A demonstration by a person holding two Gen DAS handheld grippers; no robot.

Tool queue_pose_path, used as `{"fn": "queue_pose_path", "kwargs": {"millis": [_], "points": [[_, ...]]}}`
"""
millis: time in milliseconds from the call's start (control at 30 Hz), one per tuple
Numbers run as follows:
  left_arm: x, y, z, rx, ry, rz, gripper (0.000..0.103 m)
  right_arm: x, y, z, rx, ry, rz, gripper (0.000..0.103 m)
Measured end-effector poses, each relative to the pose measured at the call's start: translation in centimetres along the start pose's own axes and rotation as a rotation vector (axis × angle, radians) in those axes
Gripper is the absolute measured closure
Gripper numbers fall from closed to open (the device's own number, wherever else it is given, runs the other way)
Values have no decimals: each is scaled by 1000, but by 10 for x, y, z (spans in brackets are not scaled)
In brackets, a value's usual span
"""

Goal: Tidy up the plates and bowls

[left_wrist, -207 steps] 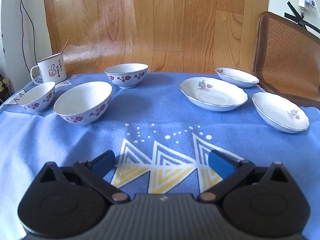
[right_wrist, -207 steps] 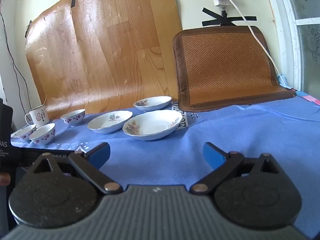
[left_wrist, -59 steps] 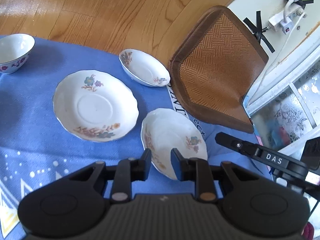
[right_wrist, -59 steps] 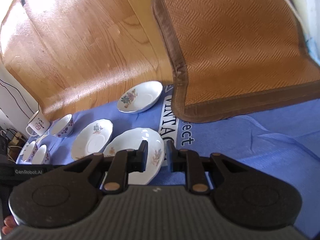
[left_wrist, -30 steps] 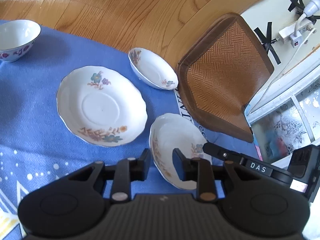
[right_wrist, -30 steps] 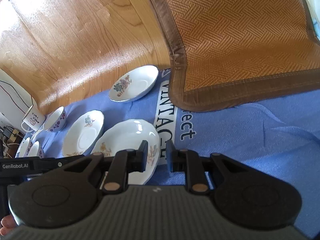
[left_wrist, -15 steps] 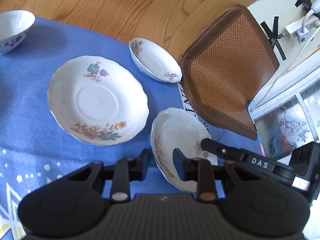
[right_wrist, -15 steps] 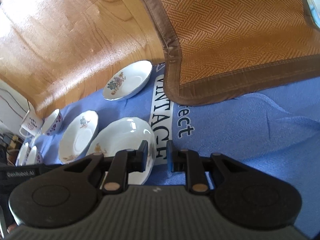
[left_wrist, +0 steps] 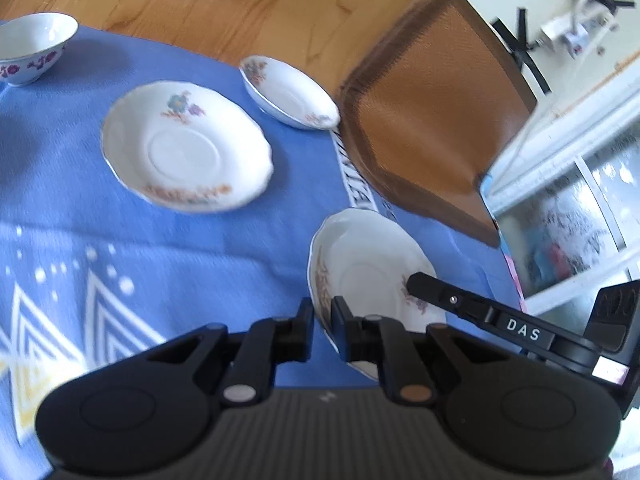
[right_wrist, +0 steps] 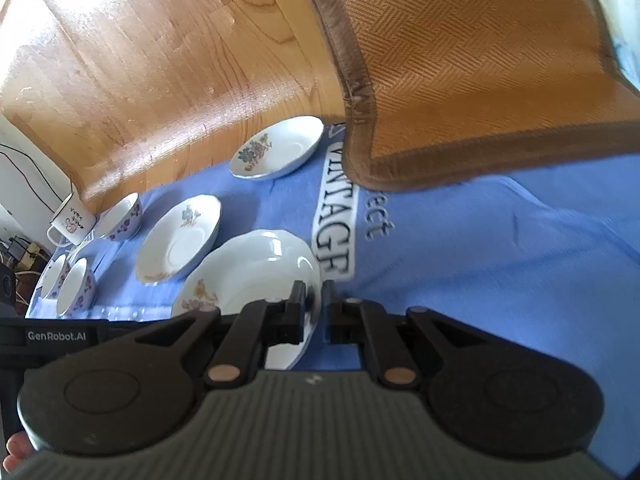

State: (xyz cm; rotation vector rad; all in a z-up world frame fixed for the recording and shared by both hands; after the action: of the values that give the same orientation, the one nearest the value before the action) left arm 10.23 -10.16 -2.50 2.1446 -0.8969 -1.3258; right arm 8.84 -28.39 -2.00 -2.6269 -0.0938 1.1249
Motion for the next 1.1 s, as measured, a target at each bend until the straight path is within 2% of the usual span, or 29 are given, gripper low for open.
{"fn": "queue_pose_path", "kwargs": {"millis": [333,667,867,1100], "points": [[17,61,53,121,-95,38,92,-64,44,44,57,62,78,92],[56,126,102,252,-204,82,92,-121,105,80,163,125,183,92],[86,157,111,321,-222,91,92,-138,140,92,225,154,234,92],[114,168,110,345,-227,62,91,-135,162,87,231,172,275,91]]}}
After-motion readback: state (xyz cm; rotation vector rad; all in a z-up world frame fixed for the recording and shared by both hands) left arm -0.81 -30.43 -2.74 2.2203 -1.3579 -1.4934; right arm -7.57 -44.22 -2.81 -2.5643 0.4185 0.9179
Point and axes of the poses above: each gripper's, at about its wrist camera, not at the fingertips, and x roughly the way its jaws point, y to its right, z to its underside, the point moved 7 cm from there along x, roughly the way its jaws point, and after that the axes turned 9 degrees about z, right-handed, at the moved point
